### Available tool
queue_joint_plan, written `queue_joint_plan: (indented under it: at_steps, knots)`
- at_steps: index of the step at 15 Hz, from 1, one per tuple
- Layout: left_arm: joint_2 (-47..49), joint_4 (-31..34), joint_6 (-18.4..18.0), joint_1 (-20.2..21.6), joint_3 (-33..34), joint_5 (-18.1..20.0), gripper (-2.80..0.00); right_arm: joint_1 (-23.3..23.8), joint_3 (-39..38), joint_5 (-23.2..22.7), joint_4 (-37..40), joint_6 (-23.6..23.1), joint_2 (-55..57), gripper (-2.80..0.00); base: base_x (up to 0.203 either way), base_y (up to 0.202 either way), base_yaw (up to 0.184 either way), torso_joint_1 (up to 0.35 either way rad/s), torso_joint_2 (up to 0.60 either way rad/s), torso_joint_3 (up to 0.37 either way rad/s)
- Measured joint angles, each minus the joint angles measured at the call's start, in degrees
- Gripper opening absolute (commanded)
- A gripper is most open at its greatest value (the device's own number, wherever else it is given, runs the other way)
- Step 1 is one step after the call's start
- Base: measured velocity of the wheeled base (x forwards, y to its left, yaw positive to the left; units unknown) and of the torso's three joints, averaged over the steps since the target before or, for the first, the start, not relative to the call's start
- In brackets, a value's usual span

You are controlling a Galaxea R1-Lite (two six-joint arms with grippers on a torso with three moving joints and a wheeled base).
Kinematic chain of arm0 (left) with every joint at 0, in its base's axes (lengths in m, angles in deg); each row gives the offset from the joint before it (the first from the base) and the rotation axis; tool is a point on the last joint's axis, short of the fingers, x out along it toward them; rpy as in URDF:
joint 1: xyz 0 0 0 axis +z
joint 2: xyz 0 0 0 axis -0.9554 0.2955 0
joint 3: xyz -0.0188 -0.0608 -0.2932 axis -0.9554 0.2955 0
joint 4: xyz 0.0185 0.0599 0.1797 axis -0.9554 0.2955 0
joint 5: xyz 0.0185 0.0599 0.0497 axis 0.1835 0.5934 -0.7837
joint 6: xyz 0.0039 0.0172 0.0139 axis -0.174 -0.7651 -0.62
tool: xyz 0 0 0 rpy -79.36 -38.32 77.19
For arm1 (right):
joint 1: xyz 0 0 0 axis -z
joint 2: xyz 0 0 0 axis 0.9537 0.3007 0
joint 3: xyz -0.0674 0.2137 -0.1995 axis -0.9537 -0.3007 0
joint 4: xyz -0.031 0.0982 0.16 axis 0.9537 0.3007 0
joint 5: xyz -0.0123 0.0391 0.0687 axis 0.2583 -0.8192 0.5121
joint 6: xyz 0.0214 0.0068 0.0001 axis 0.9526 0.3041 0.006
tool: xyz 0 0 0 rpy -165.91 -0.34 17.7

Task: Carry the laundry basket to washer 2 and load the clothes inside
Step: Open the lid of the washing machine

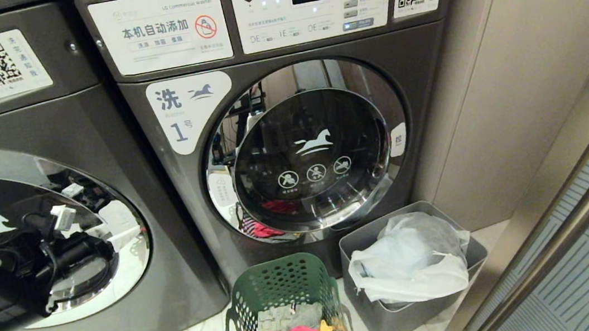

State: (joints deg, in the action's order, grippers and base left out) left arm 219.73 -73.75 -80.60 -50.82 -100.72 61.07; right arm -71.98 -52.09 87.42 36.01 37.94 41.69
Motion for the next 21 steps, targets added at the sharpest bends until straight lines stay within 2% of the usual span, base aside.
queue_joint_plan:
  at_steps: [4,8,10,13,15,19,21]
  knots:
    - [-0.02,-0.06,-0.09,0.05,0.28,6.30,0.00,0.00,0.00,0.00,0.00,0.00,0.00,-2.80,0.000,0.000,0.000,0.000,0.00,0.000]
    - [0.01,-0.10,-0.24,0.02,0.39,8.76,0.00,0.00,0.00,0.01,0.00,0.00,0.00,-2.80,0.000,0.000,0.000,0.000,0.00,0.000]
    - [0.01,-0.06,-0.25,-0.02,0.39,12.28,0.00,0.00,0.00,0.00,-0.01,0.00,0.00,-2.80,0.000,0.000,0.000,0.000,0.00,0.000]
    - [0.01,-0.14,-0.26,-0.17,0.81,14.00,0.00,0.00,0.00,-0.02,-0.02,0.00,0.00,-2.80,0.000,0.000,0.000,0.000,0.00,0.000]
    - [-0.05,0.17,-0.33,-0.17,1.61,17.43,0.00,0.00,-0.02,-0.02,0.00,0.00,0.00,-2.80,0.000,0.000,0.000,0.000,0.00,0.000]
    - [-0.54,-0.36,-0.77,0.72,2.36,17.34,0.00,-0.01,0.00,0.01,-0.02,0.00,0.00,-2.80,0.000,0.000,0.000,0.000,0.00,0.000]
    - [-1.35,-0.34,-0.78,2.47,3.71,17.13,0.00,0.05,0.00,0.01,0.00,0.00,0.00,-2.80,0.000,0.000,0.000,0.000,0.00,0.000]
